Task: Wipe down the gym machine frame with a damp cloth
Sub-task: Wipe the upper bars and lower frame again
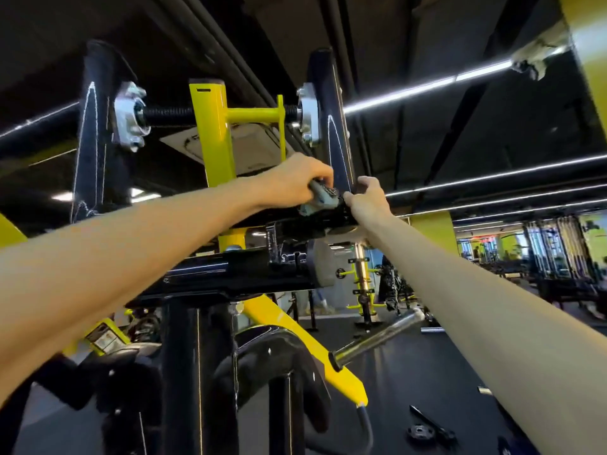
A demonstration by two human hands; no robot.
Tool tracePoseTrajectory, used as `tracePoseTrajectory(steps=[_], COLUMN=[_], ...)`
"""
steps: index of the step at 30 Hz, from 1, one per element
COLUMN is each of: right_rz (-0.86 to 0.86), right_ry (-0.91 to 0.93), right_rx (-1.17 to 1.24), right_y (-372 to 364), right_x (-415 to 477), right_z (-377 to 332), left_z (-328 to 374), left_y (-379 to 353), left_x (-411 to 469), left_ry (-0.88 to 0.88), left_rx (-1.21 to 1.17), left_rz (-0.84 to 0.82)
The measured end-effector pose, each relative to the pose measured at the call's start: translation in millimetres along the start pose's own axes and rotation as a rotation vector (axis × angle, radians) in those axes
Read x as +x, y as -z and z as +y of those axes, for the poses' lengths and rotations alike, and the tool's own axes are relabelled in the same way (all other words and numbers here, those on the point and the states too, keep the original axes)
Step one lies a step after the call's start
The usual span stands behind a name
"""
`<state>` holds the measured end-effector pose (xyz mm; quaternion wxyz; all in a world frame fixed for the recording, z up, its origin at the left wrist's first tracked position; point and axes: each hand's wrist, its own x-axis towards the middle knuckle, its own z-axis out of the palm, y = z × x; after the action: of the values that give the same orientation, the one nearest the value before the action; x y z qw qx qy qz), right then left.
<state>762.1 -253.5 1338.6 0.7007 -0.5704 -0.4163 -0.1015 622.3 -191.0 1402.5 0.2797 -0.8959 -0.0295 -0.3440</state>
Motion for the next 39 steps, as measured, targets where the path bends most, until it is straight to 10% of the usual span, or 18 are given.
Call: tracePoseTrajectory(steps=[25,39], right_rz=[-0.069,0.005], right_ry=[0.017,0.48], right_rx=[0.123,-0.527], right_y=[9,2], right_x=[5,3], right_z=[3,4], left_z=[-40,-68], left_y=[11,22], left_x=[-16,-43], left_ry=[-0.071,-0.021], left_rx=[0.003,-0.083], left_rz=[-0.06,-0.138])
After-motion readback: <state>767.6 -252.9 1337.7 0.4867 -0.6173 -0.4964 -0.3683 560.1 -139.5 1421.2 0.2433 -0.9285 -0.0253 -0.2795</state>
